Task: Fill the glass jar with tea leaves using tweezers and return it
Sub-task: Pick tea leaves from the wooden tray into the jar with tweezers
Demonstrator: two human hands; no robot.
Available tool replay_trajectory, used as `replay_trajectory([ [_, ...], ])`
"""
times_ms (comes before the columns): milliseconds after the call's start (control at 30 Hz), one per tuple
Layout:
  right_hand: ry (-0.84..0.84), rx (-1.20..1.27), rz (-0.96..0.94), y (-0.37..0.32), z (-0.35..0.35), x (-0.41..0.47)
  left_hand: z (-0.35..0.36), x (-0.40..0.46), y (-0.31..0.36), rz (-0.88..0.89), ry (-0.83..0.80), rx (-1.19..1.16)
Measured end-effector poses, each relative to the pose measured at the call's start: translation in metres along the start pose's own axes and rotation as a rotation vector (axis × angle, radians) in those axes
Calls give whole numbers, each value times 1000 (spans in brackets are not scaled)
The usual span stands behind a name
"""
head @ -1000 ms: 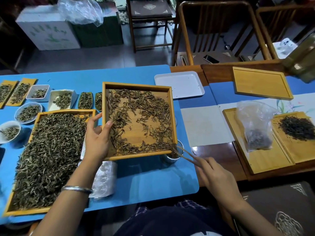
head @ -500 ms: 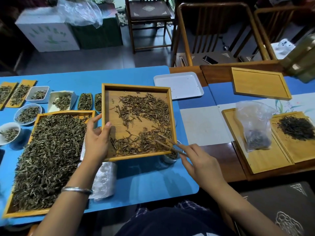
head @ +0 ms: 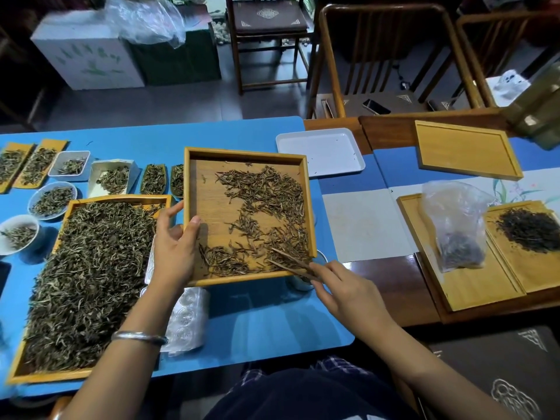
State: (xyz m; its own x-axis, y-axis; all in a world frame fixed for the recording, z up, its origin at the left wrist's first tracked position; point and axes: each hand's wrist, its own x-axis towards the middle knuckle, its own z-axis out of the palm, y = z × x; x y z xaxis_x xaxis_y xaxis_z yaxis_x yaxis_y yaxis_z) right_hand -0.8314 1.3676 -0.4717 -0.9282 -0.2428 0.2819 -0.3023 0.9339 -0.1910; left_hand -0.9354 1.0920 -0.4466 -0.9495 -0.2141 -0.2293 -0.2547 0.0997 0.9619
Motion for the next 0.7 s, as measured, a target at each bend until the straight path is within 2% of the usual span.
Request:
replay_trajectory([
  [300, -63, -5, 117, 17, -3, -19, 3, 1, 2, 25, 9, 1],
  [700, -60, 56, 142, 26, -11, -31, 4, -2, 5, 27, 11, 4],
])
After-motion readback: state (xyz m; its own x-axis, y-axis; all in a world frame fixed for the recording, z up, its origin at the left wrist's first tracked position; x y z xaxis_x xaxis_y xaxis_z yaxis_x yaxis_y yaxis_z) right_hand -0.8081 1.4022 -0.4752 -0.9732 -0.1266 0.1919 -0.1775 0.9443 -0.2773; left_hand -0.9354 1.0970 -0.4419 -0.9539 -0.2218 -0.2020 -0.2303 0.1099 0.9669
